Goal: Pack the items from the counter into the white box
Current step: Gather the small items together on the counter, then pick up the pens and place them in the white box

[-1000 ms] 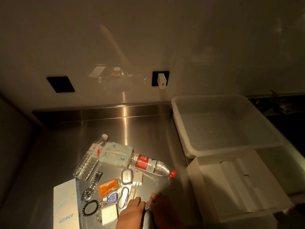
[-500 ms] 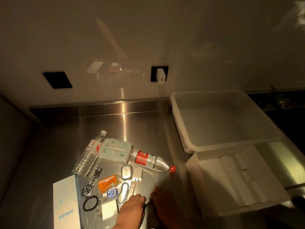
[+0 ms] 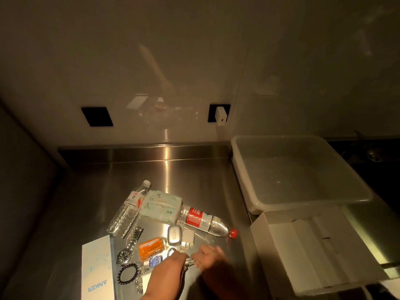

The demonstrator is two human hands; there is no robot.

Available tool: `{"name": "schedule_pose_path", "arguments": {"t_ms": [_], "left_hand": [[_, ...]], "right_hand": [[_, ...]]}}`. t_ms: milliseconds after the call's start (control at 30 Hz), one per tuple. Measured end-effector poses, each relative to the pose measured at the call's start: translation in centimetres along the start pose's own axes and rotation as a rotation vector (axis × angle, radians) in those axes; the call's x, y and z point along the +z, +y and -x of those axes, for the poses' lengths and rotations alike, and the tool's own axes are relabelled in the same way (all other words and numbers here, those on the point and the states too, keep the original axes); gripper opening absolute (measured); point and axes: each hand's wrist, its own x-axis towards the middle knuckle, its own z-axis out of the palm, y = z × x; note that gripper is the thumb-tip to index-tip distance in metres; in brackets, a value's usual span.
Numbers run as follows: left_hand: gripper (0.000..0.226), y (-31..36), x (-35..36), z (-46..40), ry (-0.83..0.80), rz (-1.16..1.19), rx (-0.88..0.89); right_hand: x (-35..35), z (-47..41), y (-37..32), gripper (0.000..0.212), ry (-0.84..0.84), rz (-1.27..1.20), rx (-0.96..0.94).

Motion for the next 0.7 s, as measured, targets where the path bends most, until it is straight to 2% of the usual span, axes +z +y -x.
{"name": "schedule_pose_path", "arguments": {"t_ms": [167,333,600,700], "left_hand": [[0.021,-1.1,-3.6,0.6,0.129,0.137,0.089],[0.014,-1.8,-6.5,-0.4,0.212,0.105,0.095],[0.034,-1.1,-7.7,-0.7,0.193,0.060,0.182],[0.047,-0.5,-7.8,-0.2,0.183,0.013,0.235]], "right_hand": [[-2.6,-2.1,-1.8,0.033,-0.128,-0.002,0.042],[-5.3,-1.2,-2.1,0.032,0.064,-0.005,0.109],[-6.8,-0.7,-2.2,0.045,0.126,-0.082,0.233],[-7.1,-0.2,-2.4,0.043,0.149,-0.145,0.276]]}}
